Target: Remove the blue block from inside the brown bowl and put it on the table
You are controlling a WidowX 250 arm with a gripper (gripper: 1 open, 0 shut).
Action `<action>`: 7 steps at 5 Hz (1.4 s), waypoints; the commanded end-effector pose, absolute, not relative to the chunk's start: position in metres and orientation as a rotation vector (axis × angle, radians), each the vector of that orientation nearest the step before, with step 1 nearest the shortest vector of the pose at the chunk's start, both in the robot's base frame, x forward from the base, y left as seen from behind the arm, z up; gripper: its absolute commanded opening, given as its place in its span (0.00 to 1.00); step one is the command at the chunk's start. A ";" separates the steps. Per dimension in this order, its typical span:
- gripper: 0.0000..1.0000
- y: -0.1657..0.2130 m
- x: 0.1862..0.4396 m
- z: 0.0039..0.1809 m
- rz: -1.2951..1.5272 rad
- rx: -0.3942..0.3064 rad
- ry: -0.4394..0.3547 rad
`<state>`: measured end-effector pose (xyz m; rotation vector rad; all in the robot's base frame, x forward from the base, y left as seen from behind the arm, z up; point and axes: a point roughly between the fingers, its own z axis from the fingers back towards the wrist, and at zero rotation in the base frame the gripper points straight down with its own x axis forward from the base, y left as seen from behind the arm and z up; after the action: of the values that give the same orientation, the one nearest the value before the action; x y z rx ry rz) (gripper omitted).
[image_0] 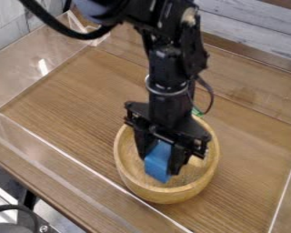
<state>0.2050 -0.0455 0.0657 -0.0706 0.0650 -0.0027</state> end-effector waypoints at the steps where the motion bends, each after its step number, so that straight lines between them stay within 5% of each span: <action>1: 0.00 -0.042 0.217 0.088 0.015 -0.077 0.002; 4: 0.00 -0.026 0.221 0.144 0.111 -0.076 -0.047; 7: 0.00 0.041 0.227 0.164 0.194 -0.076 -0.086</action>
<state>0.2185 0.0391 0.1501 -0.0821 -0.0276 0.2043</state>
